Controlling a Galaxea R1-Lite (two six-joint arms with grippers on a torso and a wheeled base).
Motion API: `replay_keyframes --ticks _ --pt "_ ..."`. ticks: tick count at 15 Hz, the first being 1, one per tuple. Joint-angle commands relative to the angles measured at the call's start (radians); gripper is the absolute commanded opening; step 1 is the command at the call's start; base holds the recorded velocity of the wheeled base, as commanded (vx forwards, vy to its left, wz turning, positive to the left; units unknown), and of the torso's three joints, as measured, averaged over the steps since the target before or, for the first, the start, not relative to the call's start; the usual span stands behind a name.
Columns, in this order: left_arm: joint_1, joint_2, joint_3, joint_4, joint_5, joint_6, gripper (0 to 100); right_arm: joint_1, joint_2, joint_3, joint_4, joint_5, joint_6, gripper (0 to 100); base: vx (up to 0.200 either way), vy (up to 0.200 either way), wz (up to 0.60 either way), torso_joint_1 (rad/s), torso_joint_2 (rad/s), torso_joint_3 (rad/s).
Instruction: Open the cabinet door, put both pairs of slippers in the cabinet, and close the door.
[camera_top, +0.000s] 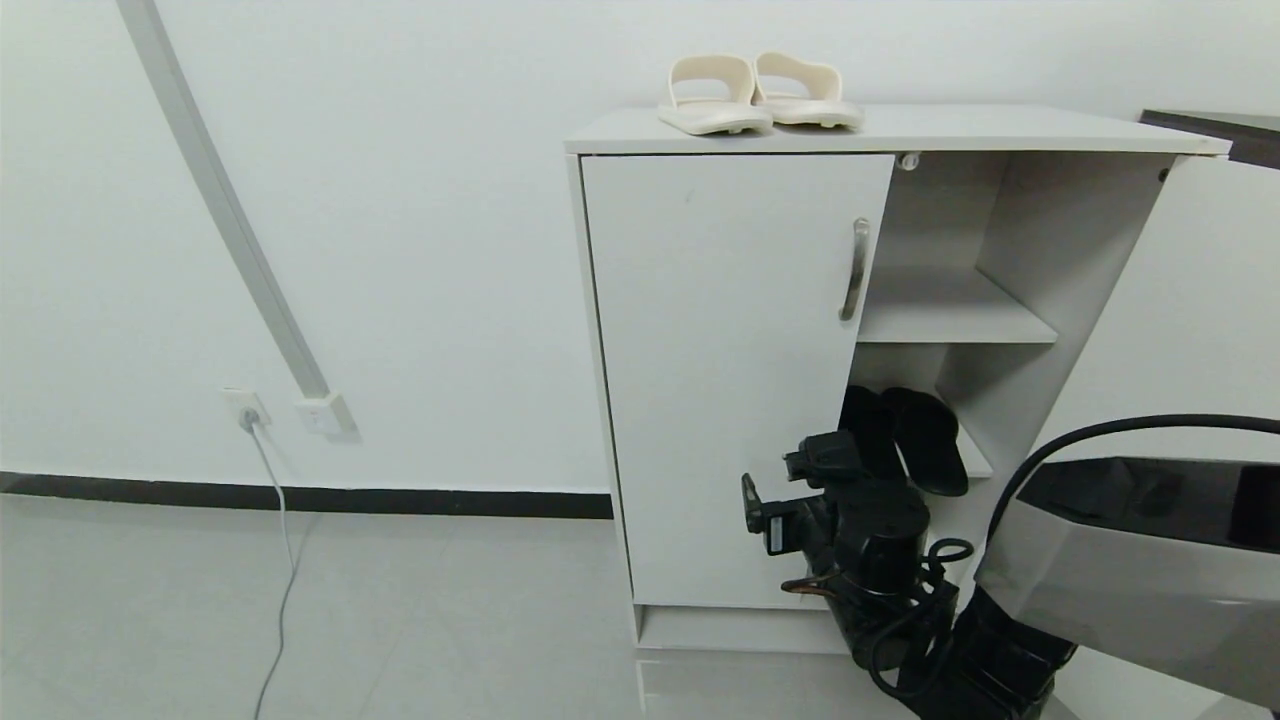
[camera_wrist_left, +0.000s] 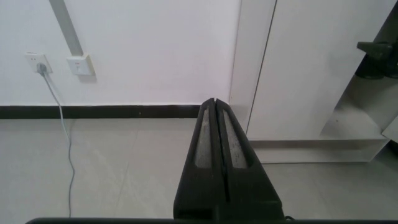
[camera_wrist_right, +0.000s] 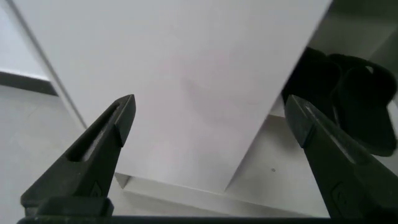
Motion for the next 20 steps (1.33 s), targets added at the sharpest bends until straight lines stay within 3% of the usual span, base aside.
replay_keyframes --ticks 1,6,20 --pt "0.001 0.001 0.0 0.0 0.0 -0.001 0 -0.001 0.016 -0.001 -0.004 -0.001 -0.001 100 0.0 0.0 0.0 0.0 0.0 0.0" --pt "0.001 0.001 0.0 0.0 0.0 0.001 0 -0.007 0.008 0.006 -0.041 -0.002 -0.014 100 0.0 0.0 0.0 0.005 -0.09 -0.144" --pt "0.001 0.001 0.0 0.0 0.0 0.001 0 -0.013 -0.004 0.013 -0.044 -0.012 -0.032 100 0.0 0.0 0.0 0.111 -0.47 -0.342"
